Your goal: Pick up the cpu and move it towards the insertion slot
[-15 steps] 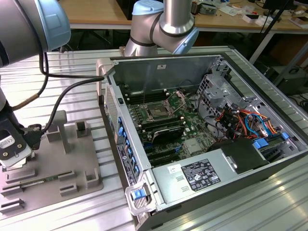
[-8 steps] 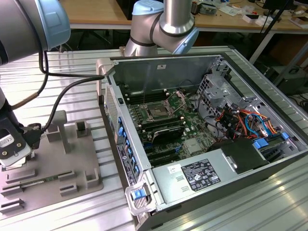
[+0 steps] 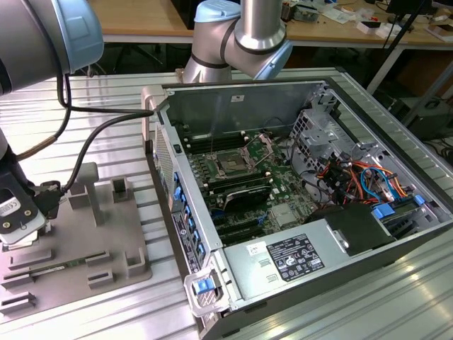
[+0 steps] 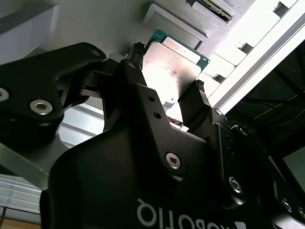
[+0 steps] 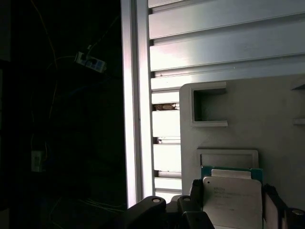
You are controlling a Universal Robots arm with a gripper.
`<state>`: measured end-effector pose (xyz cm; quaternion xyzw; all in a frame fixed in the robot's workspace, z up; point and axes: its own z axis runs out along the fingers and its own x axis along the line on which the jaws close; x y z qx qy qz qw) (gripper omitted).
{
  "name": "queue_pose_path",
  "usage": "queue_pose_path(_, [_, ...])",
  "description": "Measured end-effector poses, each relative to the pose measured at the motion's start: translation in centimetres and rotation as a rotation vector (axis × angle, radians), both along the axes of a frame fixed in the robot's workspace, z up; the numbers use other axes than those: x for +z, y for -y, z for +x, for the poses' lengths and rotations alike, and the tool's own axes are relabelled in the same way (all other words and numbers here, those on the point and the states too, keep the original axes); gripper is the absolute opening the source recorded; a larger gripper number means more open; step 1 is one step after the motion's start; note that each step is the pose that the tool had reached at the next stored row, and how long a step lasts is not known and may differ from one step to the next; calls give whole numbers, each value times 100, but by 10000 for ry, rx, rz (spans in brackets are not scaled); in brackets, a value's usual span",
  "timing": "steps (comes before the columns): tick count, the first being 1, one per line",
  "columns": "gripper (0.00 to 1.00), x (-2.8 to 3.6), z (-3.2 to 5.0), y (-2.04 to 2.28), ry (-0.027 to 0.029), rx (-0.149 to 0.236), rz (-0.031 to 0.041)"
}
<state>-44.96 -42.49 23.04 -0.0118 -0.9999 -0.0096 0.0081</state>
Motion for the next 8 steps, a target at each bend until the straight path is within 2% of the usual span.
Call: queue_pose_path(8, [55,19,2,0,-1,0,-1])
